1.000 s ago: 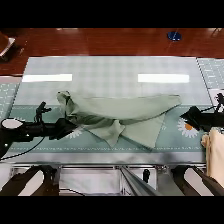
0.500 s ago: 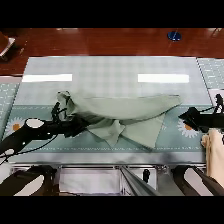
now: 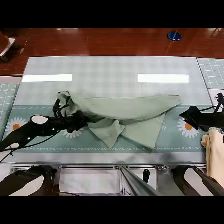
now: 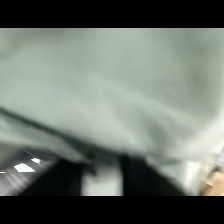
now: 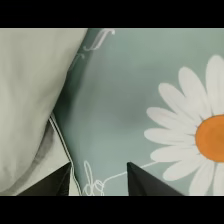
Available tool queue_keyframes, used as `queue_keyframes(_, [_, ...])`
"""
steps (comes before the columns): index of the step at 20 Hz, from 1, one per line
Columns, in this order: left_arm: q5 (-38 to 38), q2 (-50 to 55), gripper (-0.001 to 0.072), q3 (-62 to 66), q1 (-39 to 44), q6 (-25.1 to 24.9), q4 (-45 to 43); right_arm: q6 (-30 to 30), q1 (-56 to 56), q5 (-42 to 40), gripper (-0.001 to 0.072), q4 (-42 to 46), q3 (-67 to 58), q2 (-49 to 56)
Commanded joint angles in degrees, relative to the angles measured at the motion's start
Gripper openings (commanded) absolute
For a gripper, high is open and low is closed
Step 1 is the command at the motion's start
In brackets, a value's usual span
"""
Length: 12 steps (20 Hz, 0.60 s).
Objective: Fold the shirts.
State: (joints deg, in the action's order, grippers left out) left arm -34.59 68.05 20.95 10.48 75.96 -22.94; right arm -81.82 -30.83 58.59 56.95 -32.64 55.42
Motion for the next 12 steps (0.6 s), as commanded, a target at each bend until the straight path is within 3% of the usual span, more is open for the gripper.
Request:
queue_keyframes(1, [-2.4, 2.8, 0.0018, 2.9, 1.5, -3.7, 1.2, 0.0, -0.1, -3.0, 0.0403, -1.2, 0.0, 0.0])
queue_keyframes(5, [-3.6, 2.9, 0.0018, 5.8, 1.7, -5.0, 1.1, -0.5, -0.1, -5.4, 0.0402, -1.2, -2.3, 2.7])
queue_keyframes(12, [-4.2, 2.9, 0.0018, 6.8, 1.7, -5.0, 1.1, -3.0, 0.0, -6.1, 0.0402, -2.0, -15.2, 21.0])
